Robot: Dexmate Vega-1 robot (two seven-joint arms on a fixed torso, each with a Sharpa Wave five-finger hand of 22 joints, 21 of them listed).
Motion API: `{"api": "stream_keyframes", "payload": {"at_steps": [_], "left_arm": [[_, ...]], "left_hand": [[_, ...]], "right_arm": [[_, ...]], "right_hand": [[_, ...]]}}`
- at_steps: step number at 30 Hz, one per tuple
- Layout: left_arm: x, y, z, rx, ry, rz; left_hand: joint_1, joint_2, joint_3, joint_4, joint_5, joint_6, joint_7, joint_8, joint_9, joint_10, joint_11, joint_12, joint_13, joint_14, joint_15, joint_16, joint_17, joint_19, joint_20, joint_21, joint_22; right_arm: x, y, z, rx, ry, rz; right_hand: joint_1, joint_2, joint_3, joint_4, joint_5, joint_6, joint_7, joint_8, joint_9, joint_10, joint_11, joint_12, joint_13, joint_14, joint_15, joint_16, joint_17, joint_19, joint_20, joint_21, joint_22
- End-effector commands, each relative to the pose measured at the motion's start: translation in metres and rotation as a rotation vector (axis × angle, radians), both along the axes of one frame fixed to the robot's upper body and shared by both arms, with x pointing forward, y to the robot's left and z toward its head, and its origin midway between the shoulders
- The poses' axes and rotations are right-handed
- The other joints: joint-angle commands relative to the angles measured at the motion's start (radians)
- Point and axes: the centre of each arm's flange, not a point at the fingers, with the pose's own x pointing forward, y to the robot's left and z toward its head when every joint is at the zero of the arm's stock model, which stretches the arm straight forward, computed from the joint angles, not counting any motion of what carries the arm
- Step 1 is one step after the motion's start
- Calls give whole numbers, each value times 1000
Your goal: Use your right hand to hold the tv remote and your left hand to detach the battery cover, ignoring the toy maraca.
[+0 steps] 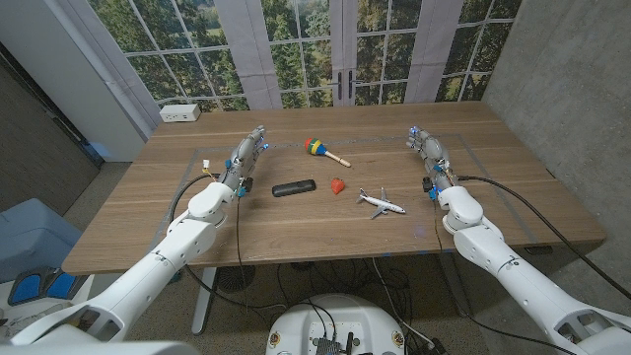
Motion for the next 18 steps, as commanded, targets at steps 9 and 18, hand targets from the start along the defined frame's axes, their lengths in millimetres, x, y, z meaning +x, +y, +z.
{"api": "stream_keyframes", "payload": {"at_steps": [9,18], "left_arm": [[1,2,-2,23,6,31],[1,-2,-3,33,9,39]], "left_hand": [[11,-9,0,-30,-9,19,1,4,4,14,1,2,3,15,-36,3,0,26,-38,-11,6],[2,-18,-8,-35,-15,25,-1,3,4,19,-3,2,3,19,-39,4,3,36,-40,-15,6]], "right_arm": [[-18,31,7,-219,-117,-192],[-21,37,7,-290,-141,-224]], "right_hand": [[31,9,18,-14,16,44,-5,11,6,40,-8,20,12,44,-9,25,14,35,3,7,5],[45,12,25,-17,20,62,-15,14,7,53,-17,23,15,54,-22,35,21,50,-15,9,6]]}}
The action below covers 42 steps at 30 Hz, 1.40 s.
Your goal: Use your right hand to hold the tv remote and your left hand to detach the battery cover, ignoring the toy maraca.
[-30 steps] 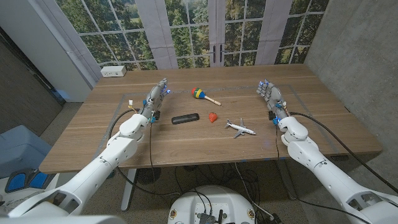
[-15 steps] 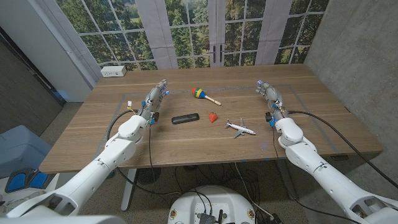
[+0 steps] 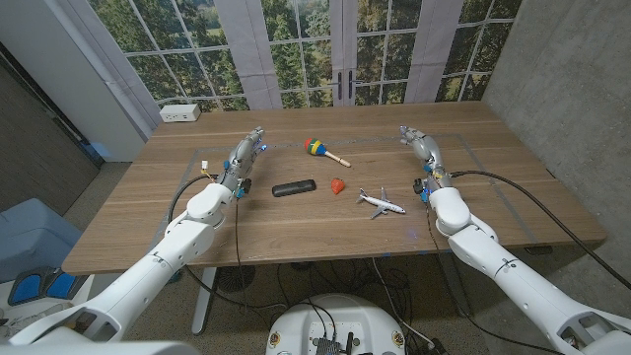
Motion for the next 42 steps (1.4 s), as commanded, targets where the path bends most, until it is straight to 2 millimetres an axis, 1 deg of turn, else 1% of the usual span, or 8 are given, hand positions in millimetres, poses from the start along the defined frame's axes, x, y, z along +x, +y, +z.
{"api": "stream_keyframes", "payload": {"at_steps": [1,7,16,21,32,34,36,42], "left_arm": [[0,-4,0,18,3,9],[-1,-5,0,23,-3,16],[3,-6,-1,26,4,14],[3,-6,-1,28,7,16],[3,-4,-4,15,6,5],[4,-4,-4,11,4,-1],[4,-4,-4,14,3,-2],[4,-1,-5,12,-4,-7]], "left_hand": [[-5,-14,-3,-4,-4,7,-6,3,4,1,-2,1,3,4,-44,4,3,6,-43,-8,2],[-22,-26,-15,-3,-8,14,-15,3,4,2,-6,0,3,4,-48,4,7,9,-48,-13,2],[-34,-32,-23,-2,-10,16,-16,2,4,3,-7,-1,3,3,-51,4,8,12,-49,-19,2],[-42,-35,-27,-1,-11,17,-16,1,4,4,-11,-2,4,2,-51,4,9,14,-50,-22,3],[-55,-34,-33,3,-11,19,-17,1,4,6,-11,-2,4,3,-52,5,11,19,-49,-27,3],[-58,-34,-34,3,-11,20,-16,1,4,6,-10,-2,4,3,-53,5,11,21,-49,-28,3],[-62,-33,-35,5,-10,20,-16,0,4,7,-10,-2,4,3,-52,5,11,22,-49,-30,3],[-68,-32,-37,6,-10,21,-16,0,4,8,-10,-2,4,3,-52,5,12,23,-49,-33,3]], "right_arm": [[-7,12,2,-116,-57,-72],[-10,19,6,-162,-59,-74],[-14,33,13,-248,-86,-115],[-15,39,14,-286,-92,-125],[-22,58,14,-344,-120,-138],[-23,60,13,-352,-118,-143],[-24,62,12,-354,-115,-149],[-28,72,10,-389,-131,-168]], "right_hand": [[11,7,9,0,5,14,-3,4,2,9,-3,5,6,8,-1,7,6,7,-9,9,2],[18,7,12,-2,7,15,-7,2,3,10,-9,5,6,8,-5,9,10,9,-12,8,2],[25,5,14,-3,8,19,-10,0,3,11,-9,4,7,7,-9,12,15,11,-9,7,2],[29,4,15,-4,9,22,-12,0,3,12,-13,4,8,8,-12,14,17,12,-8,6,2],[40,2,18,-9,11,27,-14,-1,4,13,-22,3,9,3,-17,15,21,13,-7,4,2],[43,1,19,-11,12,28,-21,-2,4,13,-24,2,9,2,-18,16,21,12,-7,3,2],[48,1,20,-13,13,29,-21,-2,4,12,-27,2,9,2,-25,17,22,13,-7,3,2],[58,-2,23,-19,15,30,-26,-4,4,12,-31,1,10,-1,-27,16,22,14,-7,2,2]]}}
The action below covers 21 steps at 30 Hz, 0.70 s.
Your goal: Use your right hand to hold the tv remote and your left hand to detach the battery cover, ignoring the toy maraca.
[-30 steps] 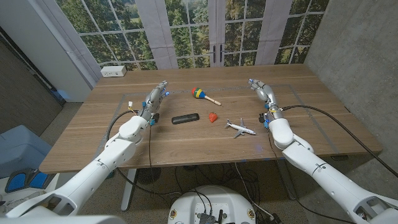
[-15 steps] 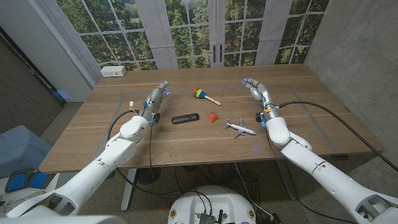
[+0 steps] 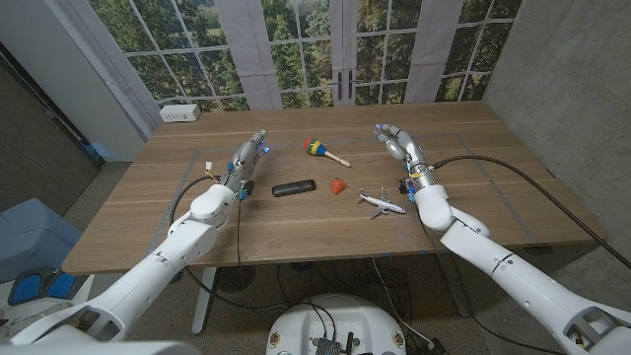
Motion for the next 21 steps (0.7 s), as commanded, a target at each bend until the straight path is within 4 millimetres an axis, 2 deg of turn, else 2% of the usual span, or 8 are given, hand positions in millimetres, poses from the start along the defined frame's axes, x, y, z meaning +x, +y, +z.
{"api": "stream_keyframes", "payload": {"at_steps": [1,21], "left_arm": [[0,4,0,-6,-13,-12],[0,9,-2,-11,-14,-23]], "left_hand": [[-11,5,-5,-2,-4,9,-4,0,4,3,-5,-2,4,2,-54,5,4,3,-44,-4,3],[-23,10,-7,-1,-2,7,-2,-2,4,4,-2,-4,4,3,-55,4,3,12,-41,-12,3]], "right_arm": [[-10,21,-3,-69,-29,-33],[-16,37,-6,-152,-29,-42]], "right_hand": [[19,-1,5,-8,7,3,-12,-4,4,3,-5,1,5,0,-29,5,3,10,-2,2,2],[38,-5,6,-13,10,8,-20,-6,5,8,-8,1,6,6,-35,10,6,21,14,3,4]]}}
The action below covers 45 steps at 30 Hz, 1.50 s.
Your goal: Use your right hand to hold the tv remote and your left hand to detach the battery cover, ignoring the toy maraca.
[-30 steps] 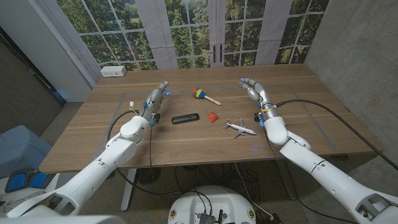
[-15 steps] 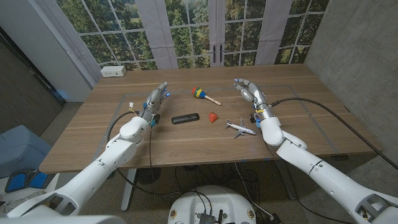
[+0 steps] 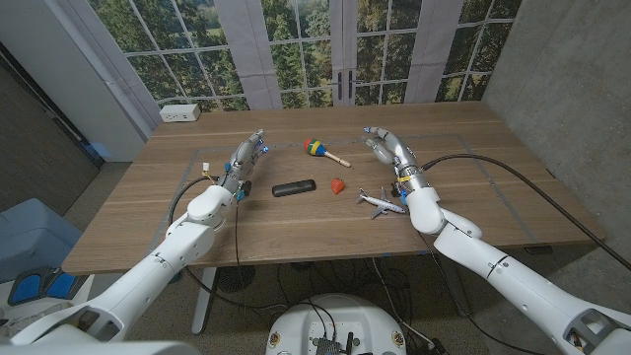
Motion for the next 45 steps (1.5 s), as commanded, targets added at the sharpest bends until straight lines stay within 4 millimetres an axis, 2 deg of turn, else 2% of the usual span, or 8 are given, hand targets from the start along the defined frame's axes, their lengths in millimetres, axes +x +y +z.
{"api": "stream_keyframes", "payload": {"at_steps": [1,25,36,40,45], "left_arm": [[-1,1,-2,-8,-4,-10],[-10,-12,-8,-5,8,7],[-13,-14,-7,-5,1,14],[-13,-14,-7,-7,0,14],[-14,-15,-6,-6,-7,15]], "left_hand": [[-13,-1,-3,2,-2,7,-3,-2,4,4,-3,-4,4,4,-54,4,3,1,-41,-2,4],[-20,2,-5,-4,0,8,-3,-3,4,9,-6,-3,4,8,-55,4,1,13,-38,-11,4],[-22,3,-5,-6,1,9,-2,-3,4,11,-6,-3,4,9,-54,3,1,16,-38,-15,4],[-23,3,-4,-7,1,10,-3,-2,5,12,-5,-3,4,9,-55,3,1,17,-38,-17,4],[-25,4,-5,-9,1,10,-2,-3,5,14,-4,-3,4,10,-55,2,0,19,-37,-20,4]], "right_arm": [[-6,9,-2,-51,-11,-11],[-8,19,-11,-173,15,49],[-7,25,-9,-217,18,57],[-7,29,-10,-240,5,42],[-9,34,-9,-264,-19,27]], "right_hand": [[-5,5,0,-8,3,2,-7,-2,5,2,1,1,2,6,-35,7,6,7,7,3,4],[3,4,-3,-7,4,1,-13,-6,6,3,1,0,3,8,-41,11,10,9,13,2,5],[7,3,-5,-6,5,-8,-16,-10,6,4,1,-1,3,-1,-42,9,12,9,13,1,6],[15,0,-5,-10,6,-20,-26,-15,7,-10,-16,-7,4,-3,-45,8,12,10,12,1,6],[35,-8,-2,-22,9,-32,-36,-19,7,-14,-24,-9,4,-7,-53,5,9,15,13,1,5]]}}
